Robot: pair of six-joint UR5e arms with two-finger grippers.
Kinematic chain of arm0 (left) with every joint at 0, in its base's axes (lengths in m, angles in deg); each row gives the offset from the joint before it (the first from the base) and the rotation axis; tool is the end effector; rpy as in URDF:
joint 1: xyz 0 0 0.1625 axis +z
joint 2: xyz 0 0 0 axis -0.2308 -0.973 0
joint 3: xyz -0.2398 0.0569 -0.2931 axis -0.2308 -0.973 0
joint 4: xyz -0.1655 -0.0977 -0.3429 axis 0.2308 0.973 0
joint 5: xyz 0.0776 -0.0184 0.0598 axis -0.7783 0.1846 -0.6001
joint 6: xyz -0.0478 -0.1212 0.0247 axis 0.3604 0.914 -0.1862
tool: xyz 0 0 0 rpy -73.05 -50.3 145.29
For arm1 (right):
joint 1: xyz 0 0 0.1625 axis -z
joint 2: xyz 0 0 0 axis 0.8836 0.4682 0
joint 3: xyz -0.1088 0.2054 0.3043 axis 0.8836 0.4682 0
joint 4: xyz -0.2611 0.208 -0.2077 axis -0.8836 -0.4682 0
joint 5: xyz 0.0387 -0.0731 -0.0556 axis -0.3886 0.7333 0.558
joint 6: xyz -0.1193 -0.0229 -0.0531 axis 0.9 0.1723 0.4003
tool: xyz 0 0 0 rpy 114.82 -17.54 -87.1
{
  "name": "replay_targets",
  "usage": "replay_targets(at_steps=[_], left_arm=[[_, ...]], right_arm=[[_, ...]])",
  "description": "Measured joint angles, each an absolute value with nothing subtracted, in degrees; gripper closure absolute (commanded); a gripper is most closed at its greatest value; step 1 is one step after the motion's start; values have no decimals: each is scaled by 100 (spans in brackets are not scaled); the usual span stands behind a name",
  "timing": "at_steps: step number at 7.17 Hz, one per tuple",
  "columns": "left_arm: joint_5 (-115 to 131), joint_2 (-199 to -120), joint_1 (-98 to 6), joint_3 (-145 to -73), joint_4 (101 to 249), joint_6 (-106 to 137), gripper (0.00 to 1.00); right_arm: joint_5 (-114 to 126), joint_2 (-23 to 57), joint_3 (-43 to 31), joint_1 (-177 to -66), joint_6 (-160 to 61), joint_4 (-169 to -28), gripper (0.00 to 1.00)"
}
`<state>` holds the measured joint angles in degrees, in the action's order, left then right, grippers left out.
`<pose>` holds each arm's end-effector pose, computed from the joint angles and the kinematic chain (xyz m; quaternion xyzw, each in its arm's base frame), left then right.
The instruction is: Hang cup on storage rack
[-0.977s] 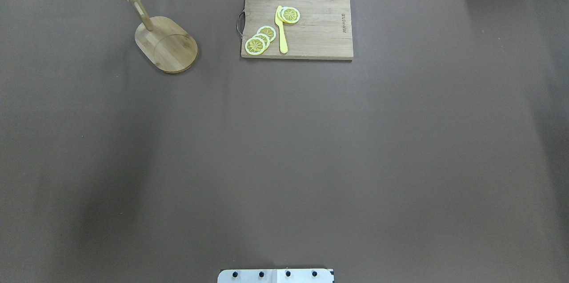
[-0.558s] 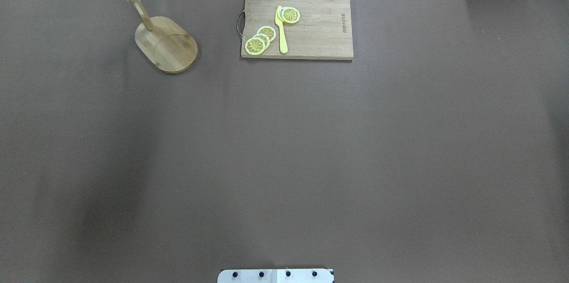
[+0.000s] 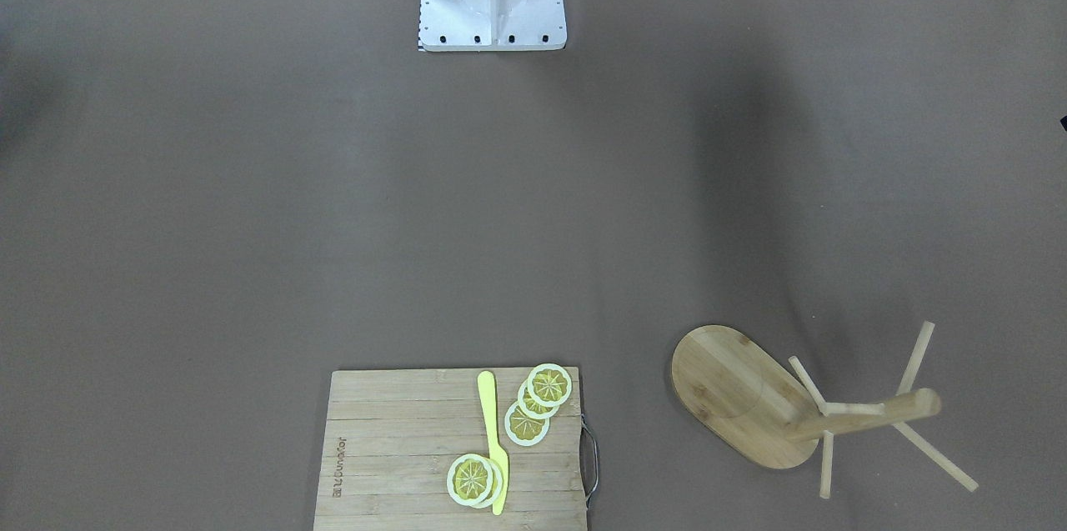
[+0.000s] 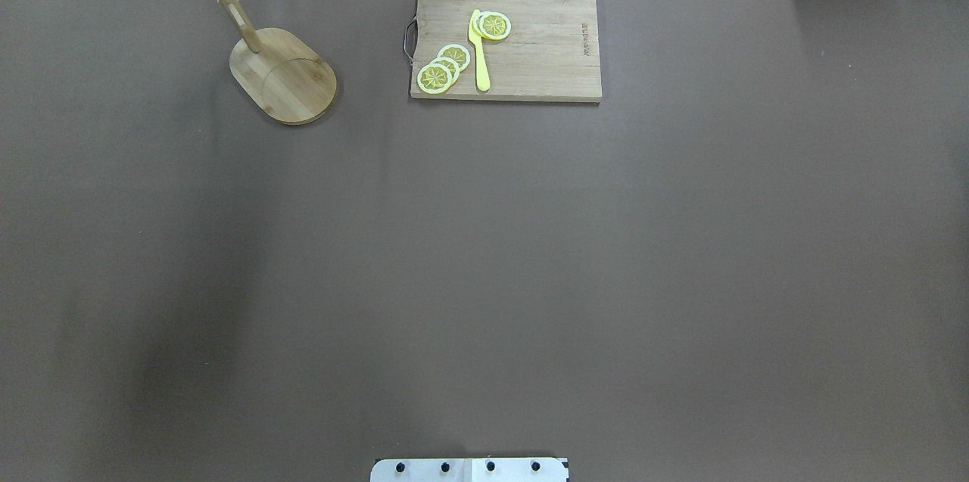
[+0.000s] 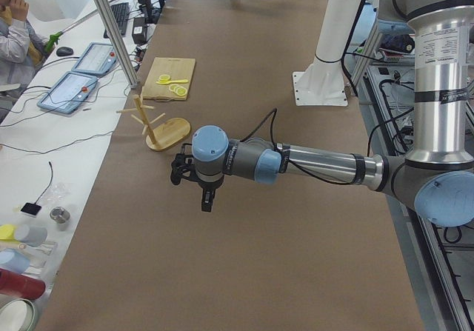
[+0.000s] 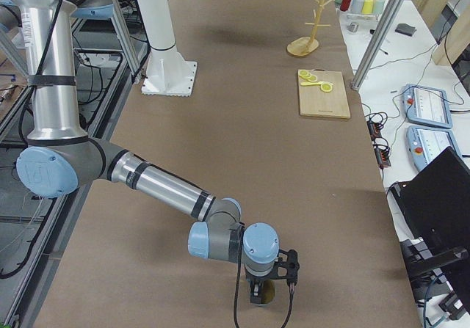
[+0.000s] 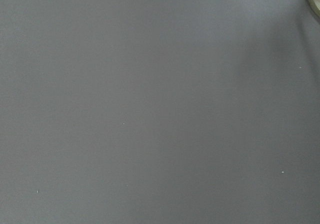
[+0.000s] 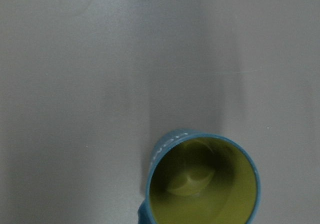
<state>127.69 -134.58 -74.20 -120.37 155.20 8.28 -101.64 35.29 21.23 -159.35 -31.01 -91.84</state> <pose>-0.0108 -0.4483 0.5571 0.0668 0.4362 0.0106 0.8973 0.1040 -0.4420 0.7906 0.0102 -0.3463 0.0477 0.9369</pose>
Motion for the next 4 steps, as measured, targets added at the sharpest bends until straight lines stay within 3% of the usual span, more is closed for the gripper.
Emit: replay_targets(at_steps=[2, 4], left_arm=[[12769, -13457, -7420, -12032, 15520, 828, 2], [12769, -13457, -7420, -12034, 15520, 828, 2]], right_arm=[[-10143, 3463, 2348, -16087, -2905, -9183, 0], [-10014, 3338, 2618, -16117, -2831, -9183, 10]])
